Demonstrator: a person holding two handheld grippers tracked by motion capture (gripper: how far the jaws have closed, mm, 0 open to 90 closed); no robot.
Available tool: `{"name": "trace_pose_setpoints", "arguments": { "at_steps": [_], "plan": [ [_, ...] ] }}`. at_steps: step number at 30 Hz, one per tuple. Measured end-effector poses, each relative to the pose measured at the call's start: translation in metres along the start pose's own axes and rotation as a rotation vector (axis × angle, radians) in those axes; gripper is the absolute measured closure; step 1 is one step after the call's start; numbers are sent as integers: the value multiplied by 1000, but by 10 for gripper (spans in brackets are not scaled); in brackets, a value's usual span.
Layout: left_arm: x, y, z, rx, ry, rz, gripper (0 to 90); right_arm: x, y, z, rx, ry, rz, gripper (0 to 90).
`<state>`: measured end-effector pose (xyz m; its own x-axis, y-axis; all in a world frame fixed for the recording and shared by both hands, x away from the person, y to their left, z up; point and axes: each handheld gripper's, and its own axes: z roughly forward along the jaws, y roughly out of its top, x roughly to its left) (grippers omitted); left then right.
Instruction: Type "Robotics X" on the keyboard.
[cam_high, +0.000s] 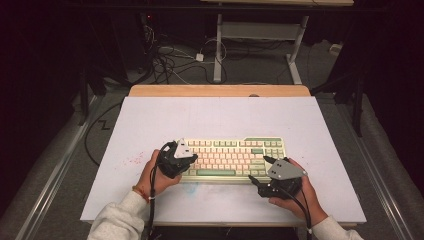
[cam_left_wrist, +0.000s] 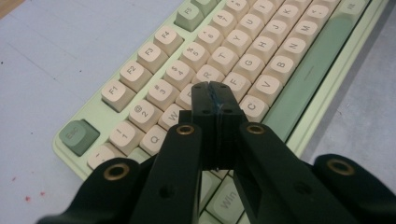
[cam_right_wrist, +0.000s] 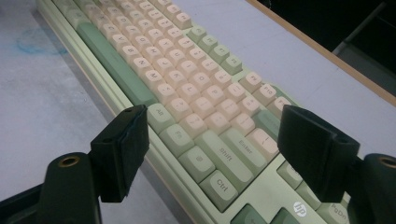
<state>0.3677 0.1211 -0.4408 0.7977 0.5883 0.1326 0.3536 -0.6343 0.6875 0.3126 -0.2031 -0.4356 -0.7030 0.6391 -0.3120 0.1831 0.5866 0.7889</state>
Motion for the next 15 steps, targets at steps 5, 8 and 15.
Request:
{"name": "trace_pose_setpoints", "arguments": {
  "at_steps": [5,8,15],
  "plan": [
    [0,3,6,13,-4,8,872,0,0,1,2,0,-1,251],
    [1,3,7,19,-3,3,872,1,0,1,3,-2,-4,251],
    [3,2,10,37,2,-1,871,1,-2,1,10,3,-10,251]
  ]
}}
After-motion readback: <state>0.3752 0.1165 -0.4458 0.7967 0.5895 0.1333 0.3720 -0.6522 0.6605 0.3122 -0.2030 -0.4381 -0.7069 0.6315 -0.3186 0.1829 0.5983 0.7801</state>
